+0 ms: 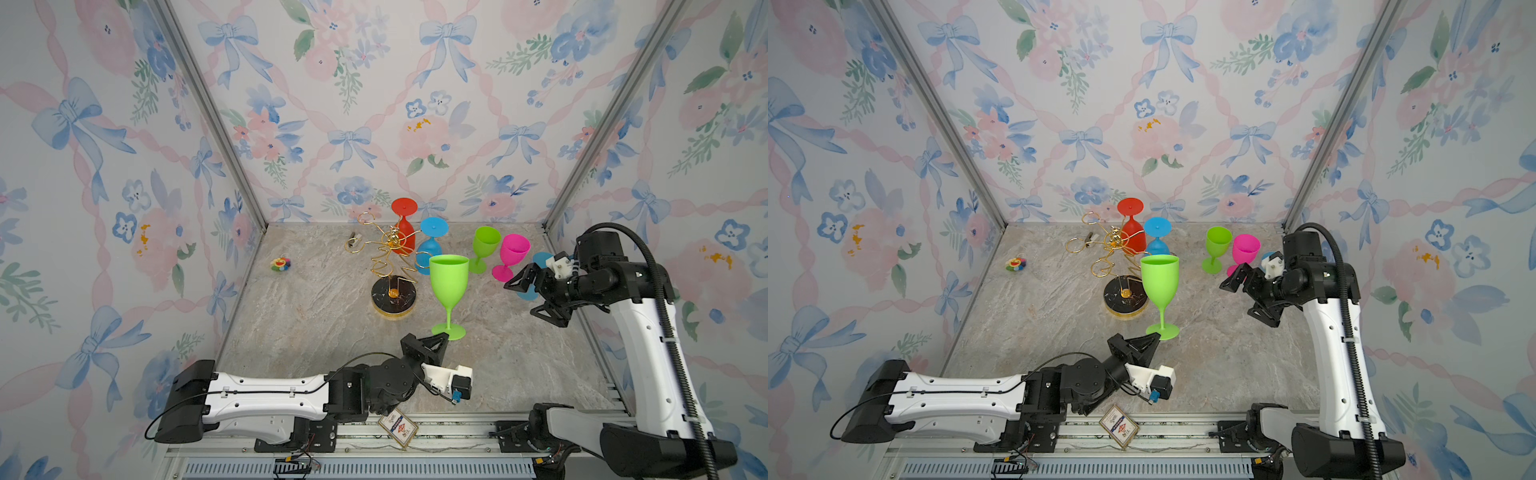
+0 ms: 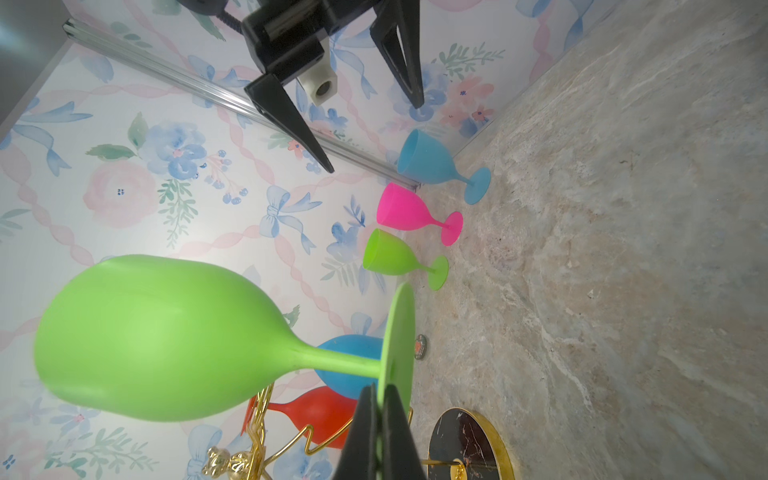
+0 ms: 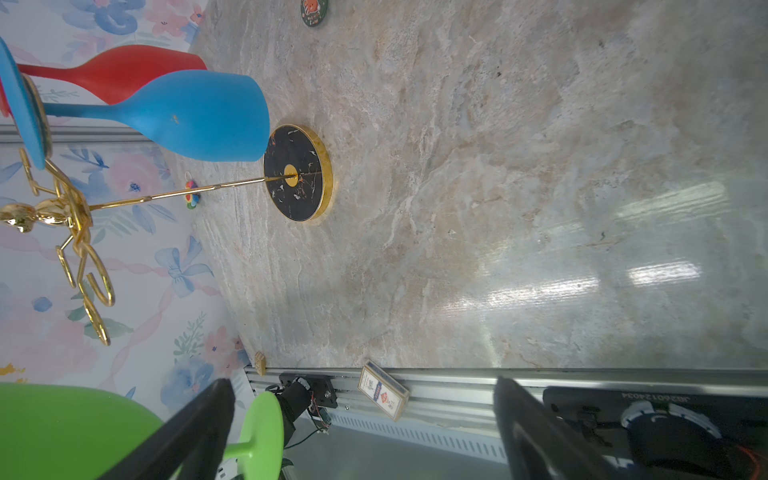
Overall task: Take the wine glass off the wine glass rack
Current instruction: 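Hold the green glass near the robot while right gripper reaches its bowl, then close the right gripper on the green glass bowl while left gripper opens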
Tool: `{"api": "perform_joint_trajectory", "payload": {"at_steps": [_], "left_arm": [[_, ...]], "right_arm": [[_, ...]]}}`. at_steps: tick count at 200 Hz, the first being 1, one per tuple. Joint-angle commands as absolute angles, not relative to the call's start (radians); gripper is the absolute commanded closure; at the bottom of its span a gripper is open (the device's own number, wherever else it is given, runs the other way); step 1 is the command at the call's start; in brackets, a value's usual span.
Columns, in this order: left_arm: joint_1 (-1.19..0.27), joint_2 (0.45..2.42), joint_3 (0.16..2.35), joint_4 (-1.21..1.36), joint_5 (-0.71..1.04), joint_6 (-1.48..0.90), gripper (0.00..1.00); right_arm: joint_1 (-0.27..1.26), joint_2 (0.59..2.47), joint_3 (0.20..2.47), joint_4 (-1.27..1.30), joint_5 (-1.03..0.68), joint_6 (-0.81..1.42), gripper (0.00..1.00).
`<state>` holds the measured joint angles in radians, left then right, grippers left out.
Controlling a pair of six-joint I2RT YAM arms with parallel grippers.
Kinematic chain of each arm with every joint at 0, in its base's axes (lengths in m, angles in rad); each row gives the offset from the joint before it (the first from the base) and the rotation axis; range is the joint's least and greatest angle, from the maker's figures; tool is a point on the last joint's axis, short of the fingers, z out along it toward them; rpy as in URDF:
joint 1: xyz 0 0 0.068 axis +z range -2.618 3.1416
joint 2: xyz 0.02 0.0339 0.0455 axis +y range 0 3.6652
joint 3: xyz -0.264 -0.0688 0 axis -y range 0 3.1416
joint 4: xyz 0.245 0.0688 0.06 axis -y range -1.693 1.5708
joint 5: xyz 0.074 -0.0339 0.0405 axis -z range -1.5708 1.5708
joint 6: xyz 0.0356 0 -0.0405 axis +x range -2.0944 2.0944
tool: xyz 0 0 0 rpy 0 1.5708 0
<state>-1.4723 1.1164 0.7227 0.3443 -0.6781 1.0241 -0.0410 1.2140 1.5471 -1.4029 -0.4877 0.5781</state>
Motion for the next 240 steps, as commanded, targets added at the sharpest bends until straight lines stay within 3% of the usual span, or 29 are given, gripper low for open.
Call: {"api": "perform_joint_trajectory", "payload": {"at_steps": [1, 51, 98, 136, 240], "left_arm": [[-1.477, 1.128, 0.69, 0.461, -0.696, 1.092, 1.0], [-1.483, 1.201, 0.6, 0.513, -0.699, 1.172, 1.0], [-1.485, 1.3, 0.544, 0.619, -0.724, 1.245, 1.0], [-1.488, 1.37, 0.443, 0.836, -0.761, 1.427, 1.0], [-1.489, 1.566, 0.447, 1.11, -0.842, 1.566, 1.0]], "right_arm": [[-0.052, 1.231, 1.612, -1.466, -0.534, 0.649, 0.03], [-0.053, 1.311, 1.759, -1.562, -0.6, 0.631, 0.09], [-0.014, 1.376, 1.746, -1.657, -0.667, 0.562, 0.14], [0.04, 1.425, 1.757, -1.661, -0.701, 0.569, 0.24], [0.186, 1.498, 1.726, -1.698, -0.715, 0.55, 0.51]]}}
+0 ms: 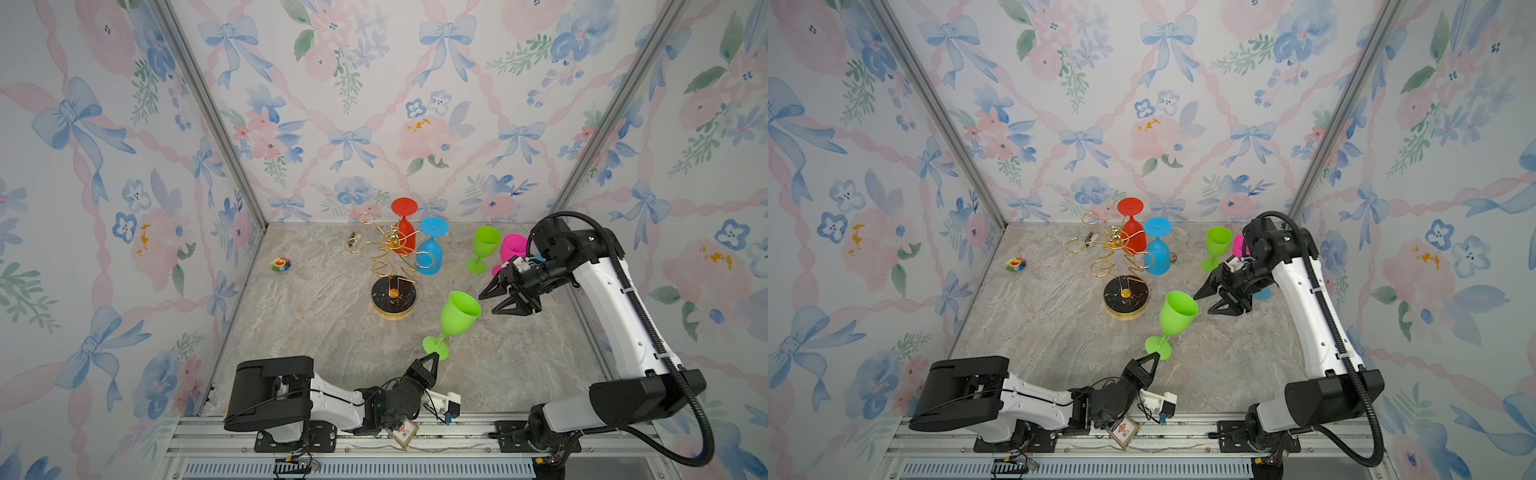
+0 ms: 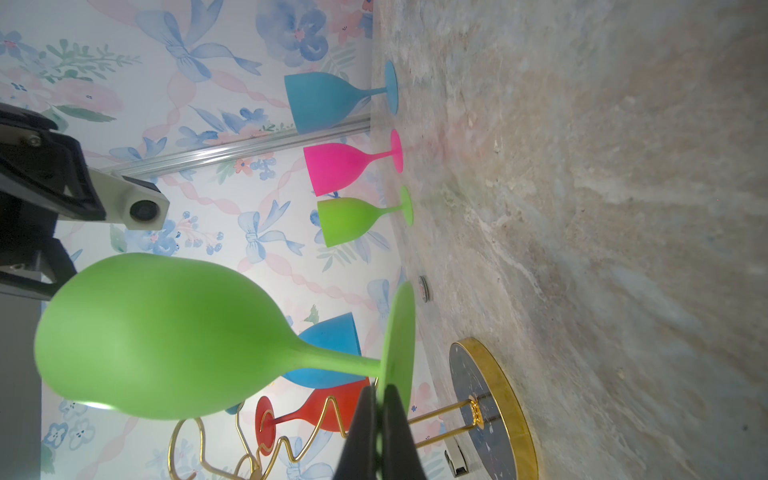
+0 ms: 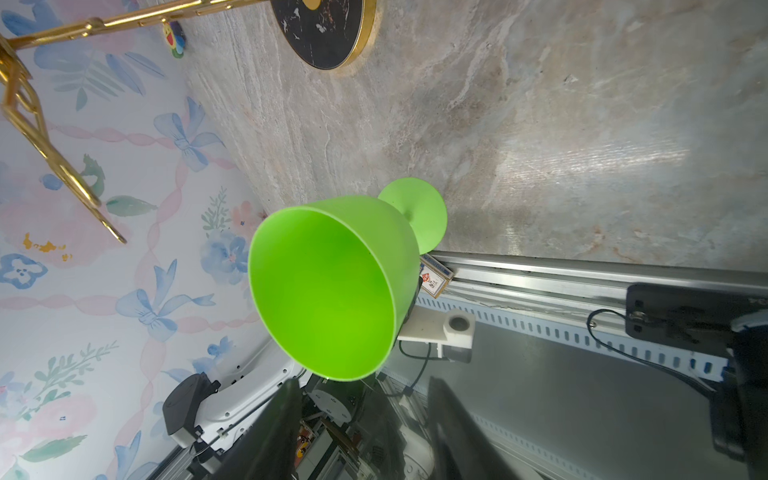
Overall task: Take the wine glass off the wine glass rack
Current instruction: 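Close the right gripper on the green glass bowl while left gripper opens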
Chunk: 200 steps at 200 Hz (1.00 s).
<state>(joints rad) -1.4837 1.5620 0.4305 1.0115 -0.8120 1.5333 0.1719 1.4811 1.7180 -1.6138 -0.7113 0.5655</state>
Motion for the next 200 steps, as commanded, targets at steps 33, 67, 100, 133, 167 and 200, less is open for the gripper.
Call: {"api": "perform_joint_trajectory", "payload": {"at_steps": [33, 67, 100, 133, 167, 200], "left_arm": [[-1.488, 1.563, 0.445, 1.116, -0.85, 1.565, 1.0], [-1.488, 1.567, 0.446, 1.116, -0.844, 1.566, 1.0], [-1.489, 1.568, 0.444, 1.116, -0.842, 1.566, 1.0], [-1.489, 1.572, 0.445, 1.117, -0.834, 1.568, 1.0], [-1.489, 1.584, 0.45, 1.119, -0.83, 1.575, 1.0], [-1.488, 1.591, 0.453, 1.121, -0.828, 1.587, 1.0]], "right_arm": [[0.21, 1.51, 1.711, -1.727, -0.7, 0.522, 0.52], [0.214, 1.503, 1.685, -1.718, -0.698, 0.517, 0.54], [0.221, 1.496, 1.66, -1.718, -0.685, 0.512, 0.58], [0.224, 1.488, 1.629, -1.715, -0.683, 0.508, 0.61], [0.231, 1.494, 1.623, -1.713, -0.675, 0.506, 0.69], [0.234, 1.5, 1.635, -1.722, -0.672, 0.498, 0.73]]}}
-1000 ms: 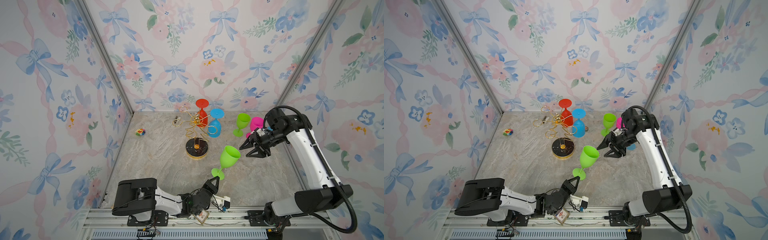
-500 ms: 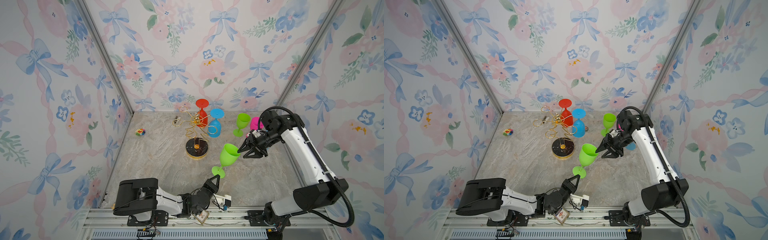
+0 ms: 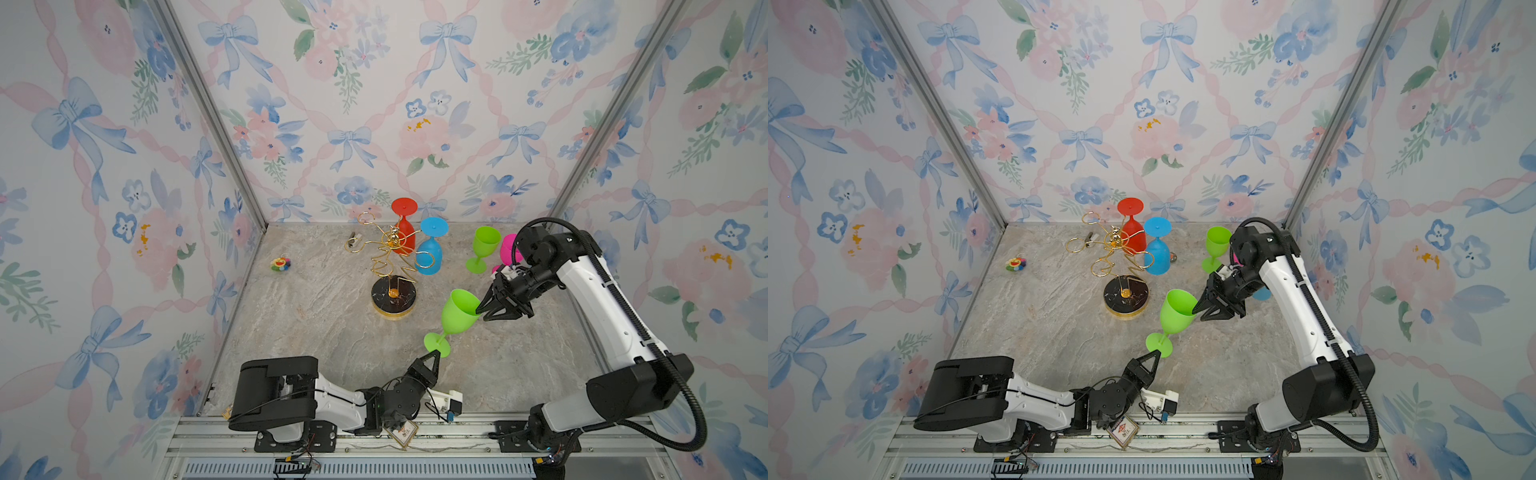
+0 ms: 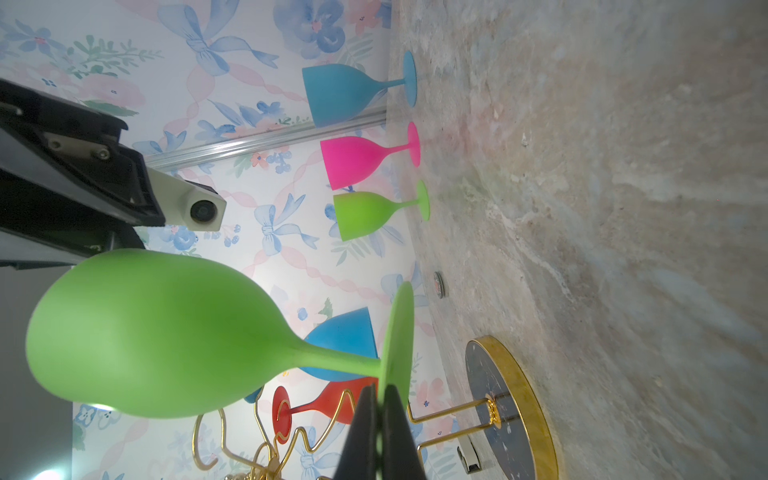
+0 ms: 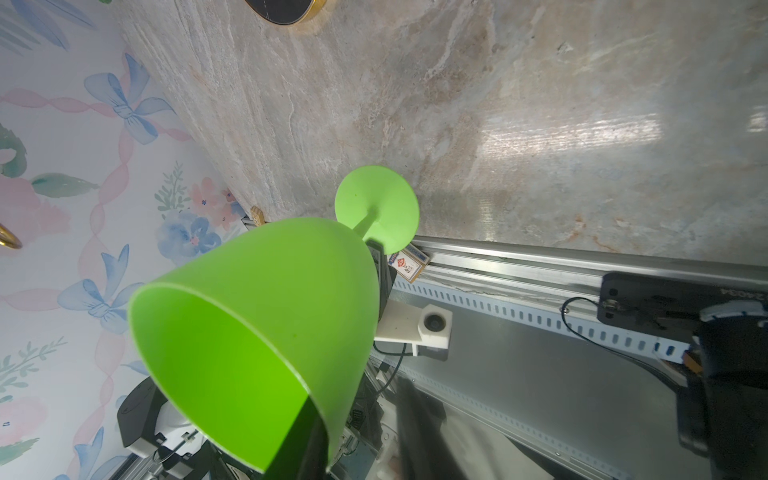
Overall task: Take the wine glass off the wine glass rack
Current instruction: 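Close the right gripper on the green glass bowl while left gripper opens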
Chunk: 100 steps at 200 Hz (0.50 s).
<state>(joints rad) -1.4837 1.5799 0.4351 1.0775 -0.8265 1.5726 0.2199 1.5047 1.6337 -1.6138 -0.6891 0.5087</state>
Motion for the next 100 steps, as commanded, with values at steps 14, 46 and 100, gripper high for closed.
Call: {"api": "perform_joint_trajectory", "payload": {"at_steps": [14, 46, 100], "left_arm": [[-1.489, 1.593, 0.454, 1.121, -0.828, 1.588, 1.0], [-1.489, 1.598, 0.455, 1.121, -0.828, 1.592, 1.0], [-1.488, 1.605, 0.454, 1.122, -0.824, 1.597, 1.0]], "right_arm": [[0.235, 1.503, 1.635, -1.73, -0.672, 0.487, 0.77], [0.238, 1.499, 1.603, -1.734, -0.669, 0.477, 0.86], [0.239, 1.497, 1.595, -1.746, -0.666, 0.47, 0.9]]}}
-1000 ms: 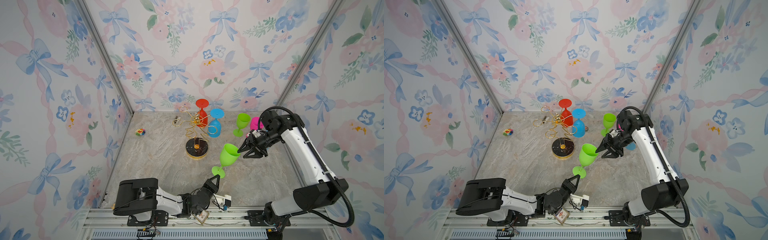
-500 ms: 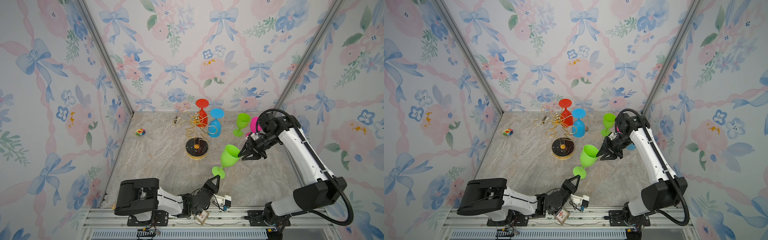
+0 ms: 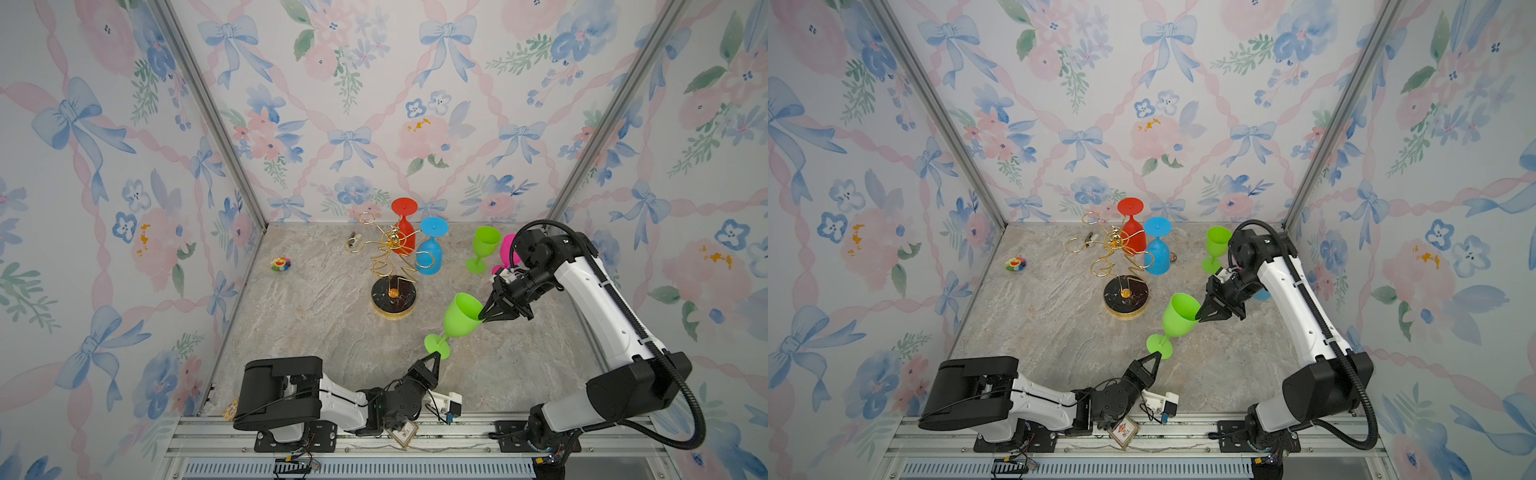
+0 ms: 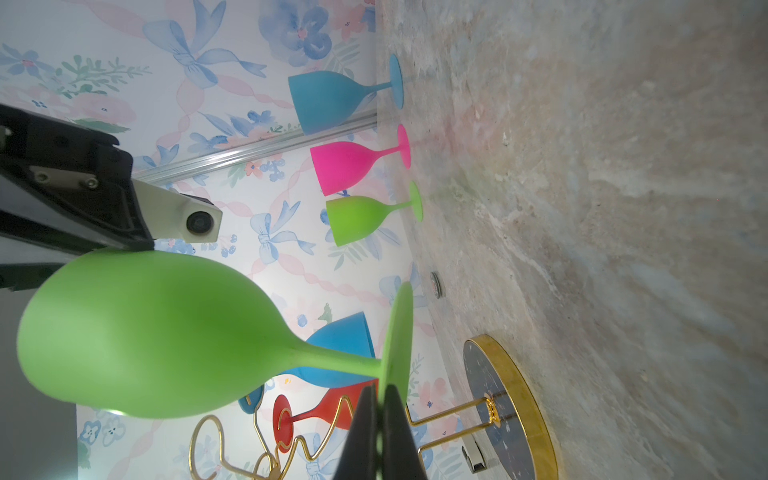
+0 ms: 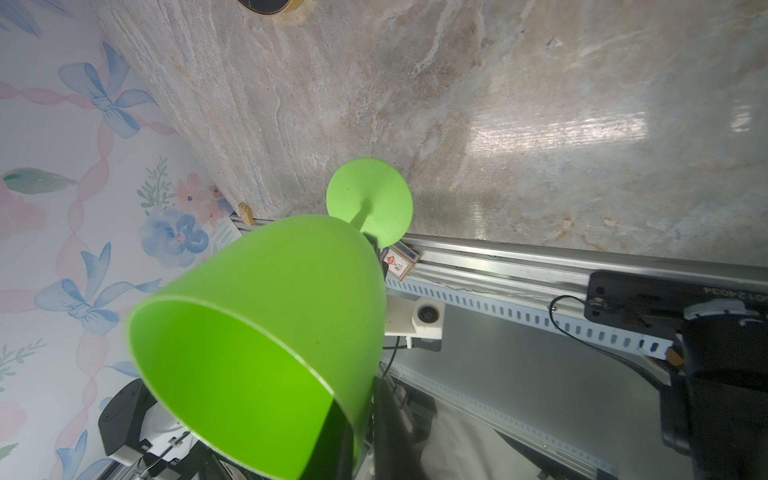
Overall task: Take the wine glass off the wine glass rack
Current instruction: 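Close the right gripper on the green glass bowl while left gripper opens, then carry the green glass toward the other glasses with right gripper while left arm withdraws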
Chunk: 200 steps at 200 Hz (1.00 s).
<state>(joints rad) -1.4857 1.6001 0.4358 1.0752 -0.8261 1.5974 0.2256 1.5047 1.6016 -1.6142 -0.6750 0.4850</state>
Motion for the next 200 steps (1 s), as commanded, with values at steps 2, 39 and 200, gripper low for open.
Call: {"api": "perform_joint_trajectory", "payload": {"at_steps": [2, 39, 200], "left_arm": [[-1.488, 1.605, 0.455, 1.122, -0.824, 1.597, 1.0], [-1.489, 1.615, 0.461, 1.121, -0.827, 1.6, 0.94], [-1.496, 1.542, 0.509, 1.118, -0.917, 1.52, 0.66]], "right_arm": [[0.239, 1.497, 1.595, -1.747, -0.664, 0.468, 0.9], [0.239, 1.494, 1.597, -1.759, -0.661, 0.46, 0.94], [0.199, 1.46, 1.64, -1.645, -0.301, 0.481, 1.0]]}}
